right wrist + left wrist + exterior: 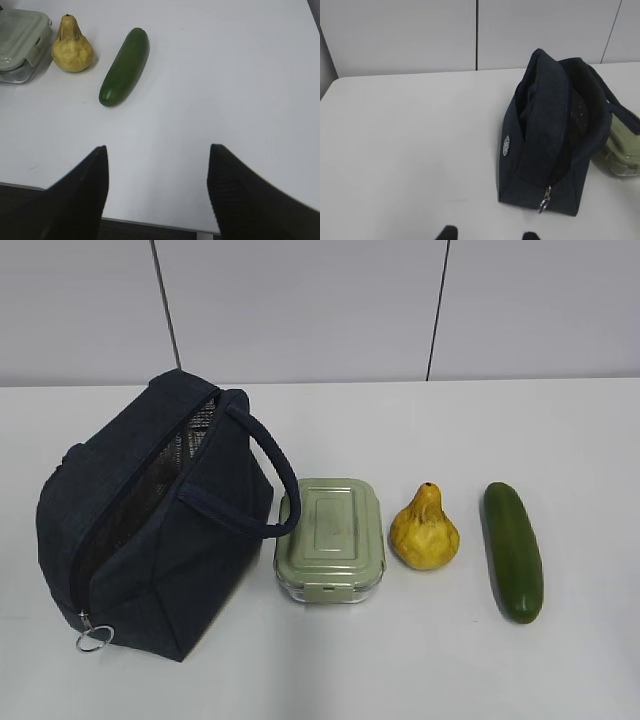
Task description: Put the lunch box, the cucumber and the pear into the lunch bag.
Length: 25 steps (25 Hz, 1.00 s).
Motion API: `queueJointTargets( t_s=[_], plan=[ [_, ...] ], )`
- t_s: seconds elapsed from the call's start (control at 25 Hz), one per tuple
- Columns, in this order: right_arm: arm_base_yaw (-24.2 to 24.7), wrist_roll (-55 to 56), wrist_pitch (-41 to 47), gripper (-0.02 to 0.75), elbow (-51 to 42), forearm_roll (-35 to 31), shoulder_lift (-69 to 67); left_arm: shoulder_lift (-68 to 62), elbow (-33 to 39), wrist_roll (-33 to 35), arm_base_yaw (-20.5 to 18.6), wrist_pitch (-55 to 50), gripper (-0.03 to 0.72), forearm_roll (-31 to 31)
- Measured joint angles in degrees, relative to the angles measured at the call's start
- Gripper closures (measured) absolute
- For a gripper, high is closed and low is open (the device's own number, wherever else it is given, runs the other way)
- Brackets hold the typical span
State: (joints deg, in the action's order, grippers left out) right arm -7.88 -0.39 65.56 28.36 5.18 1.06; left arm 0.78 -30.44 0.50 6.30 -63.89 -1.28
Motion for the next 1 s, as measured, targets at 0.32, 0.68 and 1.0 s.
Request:
queueJointTargets(
  t_s=[0.32, 0.68, 1.0],
  plan=[
    [0.0, 0.4, -7.1, 0.257, 1.9, -2.5, -9.5, -11.8, -2.7, 0.6, 0.1, 9.4, 0.447, -11.9],
    [0.0, 0.4, -25.2, 0.257, 2.5, -3.4, -29.2, -34.8, -3.6, 13.7, 0.1, 16.2, 0.434, -22.5],
    [0.0, 2.2, -29.3, 0.257, 10.6, -3.8, -50.3, -56.5, -12.8, 29.2, 0.1, 17.0, 0.36, -28.9]
  ],
)
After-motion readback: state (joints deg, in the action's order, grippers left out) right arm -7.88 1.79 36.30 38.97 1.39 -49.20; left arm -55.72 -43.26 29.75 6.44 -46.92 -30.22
